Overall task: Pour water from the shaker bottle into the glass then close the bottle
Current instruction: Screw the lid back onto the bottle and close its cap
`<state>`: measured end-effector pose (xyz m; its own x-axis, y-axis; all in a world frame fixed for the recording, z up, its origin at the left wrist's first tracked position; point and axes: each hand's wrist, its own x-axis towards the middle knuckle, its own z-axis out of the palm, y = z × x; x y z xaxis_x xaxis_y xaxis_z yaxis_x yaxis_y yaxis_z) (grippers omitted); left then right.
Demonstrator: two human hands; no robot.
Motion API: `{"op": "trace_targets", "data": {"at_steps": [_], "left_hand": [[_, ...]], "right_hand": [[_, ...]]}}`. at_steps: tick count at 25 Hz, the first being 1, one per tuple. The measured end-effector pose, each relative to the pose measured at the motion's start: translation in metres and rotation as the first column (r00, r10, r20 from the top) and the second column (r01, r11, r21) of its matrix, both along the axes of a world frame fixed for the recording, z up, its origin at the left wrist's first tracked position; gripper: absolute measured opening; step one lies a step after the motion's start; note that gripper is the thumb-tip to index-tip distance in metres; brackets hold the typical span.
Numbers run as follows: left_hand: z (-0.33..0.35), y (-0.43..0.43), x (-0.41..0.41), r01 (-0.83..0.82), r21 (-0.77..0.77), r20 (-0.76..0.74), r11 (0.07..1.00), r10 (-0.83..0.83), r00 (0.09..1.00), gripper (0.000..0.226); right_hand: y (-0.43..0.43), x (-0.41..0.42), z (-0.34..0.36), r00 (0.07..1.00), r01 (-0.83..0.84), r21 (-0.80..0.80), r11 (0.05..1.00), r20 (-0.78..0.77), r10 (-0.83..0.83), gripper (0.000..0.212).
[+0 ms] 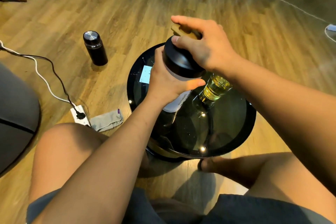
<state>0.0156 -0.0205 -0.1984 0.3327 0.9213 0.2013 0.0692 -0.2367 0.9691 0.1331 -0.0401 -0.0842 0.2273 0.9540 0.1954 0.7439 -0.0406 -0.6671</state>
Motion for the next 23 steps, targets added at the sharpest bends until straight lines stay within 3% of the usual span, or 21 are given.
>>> {"op": "trace_targets", "data": {"at_steps": [3,6,8,11,14,15,17,19,21,23], "left_hand": [[0.003,-0.003,0.002,-0.026,-0.010,-0.016,1.000,0.025,1.000,0.105],[0.004,-0.005,0.002,-0.026,-0.033,-0.026,0.999,0.025,0.999,0.105],[0.003,-0.006,0.001,-0.038,-0.046,-0.044,0.998,0.036,0.998,0.100],[0.002,-0.006,0.001,-0.047,-0.052,-0.070,0.998,0.043,0.997,0.095],[0.002,-0.006,0.001,-0.066,-0.031,-0.083,0.997,0.063,0.995,0.095],[0.002,-0.006,0.002,-0.071,-0.025,-0.085,0.997,0.068,0.994,0.097],[0.001,-0.005,0.002,-0.080,-0.002,-0.089,0.997,0.080,0.993,0.098],[-0.001,-0.004,0.001,-0.076,0.008,-0.096,0.997,0.076,0.992,0.096],[-0.003,-0.003,0.001,-0.072,0.007,-0.102,0.997,0.072,0.992,0.098],[-0.003,-0.003,0.001,-0.075,-0.006,-0.122,0.997,0.074,0.990,0.100]], "right_hand": [[-0.001,-0.014,-0.007,0.978,0.206,0.040,0.978,0.018,-0.207,0.049],[-0.001,-0.022,-0.009,0.965,0.259,0.047,0.965,0.018,-0.260,0.050],[-0.003,-0.024,-0.006,0.952,0.279,0.015,0.960,0.129,-0.279,0.048],[-0.013,-0.021,0.001,0.872,0.267,-0.082,0.960,0.444,-0.205,0.080],[-0.019,-0.001,0.021,0.833,0.316,-0.160,0.935,0.518,-0.193,0.079],[-0.020,0.005,0.029,0.853,0.271,-0.174,0.947,0.499,-0.152,0.075],[-0.021,0.012,0.039,0.902,0.029,-0.219,0.975,0.426,0.068,0.065],[-0.019,0.010,0.041,0.855,-0.193,-0.308,0.932,0.414,0.314,0.059],[-0.020,0.005,0.030,0.851,-0.155,-0.333,0.930,0.433,0.297,0.055],[-0.019,-0.003,0.019,0.838,0.011,-0.260,0.966,0.529,0.133,0.062]]}}
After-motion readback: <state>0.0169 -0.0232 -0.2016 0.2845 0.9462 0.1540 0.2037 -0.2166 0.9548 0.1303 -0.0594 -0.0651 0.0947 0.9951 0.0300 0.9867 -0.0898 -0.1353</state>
